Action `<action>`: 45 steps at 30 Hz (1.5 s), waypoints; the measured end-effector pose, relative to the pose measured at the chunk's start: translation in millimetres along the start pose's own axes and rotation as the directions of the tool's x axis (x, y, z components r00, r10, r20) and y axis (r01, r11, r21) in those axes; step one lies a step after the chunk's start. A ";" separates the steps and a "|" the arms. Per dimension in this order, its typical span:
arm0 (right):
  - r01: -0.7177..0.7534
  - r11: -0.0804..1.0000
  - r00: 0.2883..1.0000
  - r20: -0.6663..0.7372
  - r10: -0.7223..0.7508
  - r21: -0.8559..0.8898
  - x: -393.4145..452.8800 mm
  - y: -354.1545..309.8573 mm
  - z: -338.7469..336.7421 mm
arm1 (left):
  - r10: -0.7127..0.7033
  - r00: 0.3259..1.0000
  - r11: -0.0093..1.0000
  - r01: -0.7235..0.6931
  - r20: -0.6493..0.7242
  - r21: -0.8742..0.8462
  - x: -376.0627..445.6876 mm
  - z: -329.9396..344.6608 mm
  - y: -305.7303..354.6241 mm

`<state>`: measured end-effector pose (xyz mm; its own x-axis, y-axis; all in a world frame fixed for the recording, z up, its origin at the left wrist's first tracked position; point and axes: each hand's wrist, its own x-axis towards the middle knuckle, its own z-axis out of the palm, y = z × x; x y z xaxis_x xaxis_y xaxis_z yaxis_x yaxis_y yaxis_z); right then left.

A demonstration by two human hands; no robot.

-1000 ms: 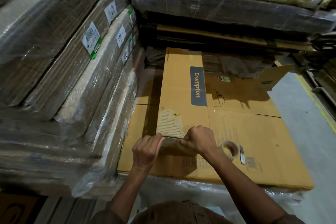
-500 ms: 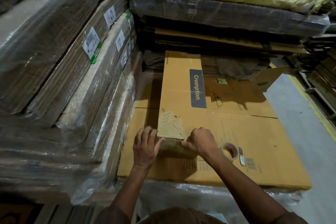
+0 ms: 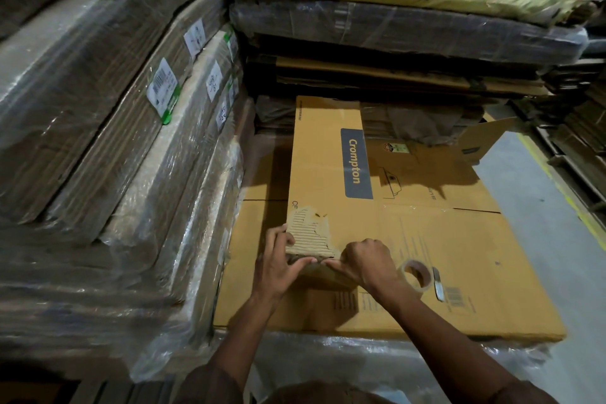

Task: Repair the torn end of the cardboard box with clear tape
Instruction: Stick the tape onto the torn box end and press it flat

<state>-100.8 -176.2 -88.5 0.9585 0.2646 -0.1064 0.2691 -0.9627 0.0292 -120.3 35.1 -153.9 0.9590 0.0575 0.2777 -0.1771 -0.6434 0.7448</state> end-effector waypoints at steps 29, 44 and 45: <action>-0.128 0.858 0.983 0.179 0.043 0.497 14.4 19.1 -9.0 | -0.414 0.908 0.692 0.362 0.066 -0.624 1.5 -10.0 14.4; -0.352 0.872 0.909 0.344 0.233 0.339 35.6 -3.4 -32.2 | -0.399 0.911 0.849 0.409 0.100 -0.334 7.6 5.6 28.5; -0.368 0.856 0.900 0.369 0.231 0.363 35.6 -2.1 -33.1 | -0.359 0.924 0.861 0.382 0.130 -0.336 8.1 1.6 25.1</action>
<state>-64.0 -162.9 -59.5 0.8898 -0.0049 -0.4563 -0.1573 -0.9419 -0.2967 -116.7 18.2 -134.0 0.9787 0.1850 -0.0895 0.1390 -0.2753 0.9512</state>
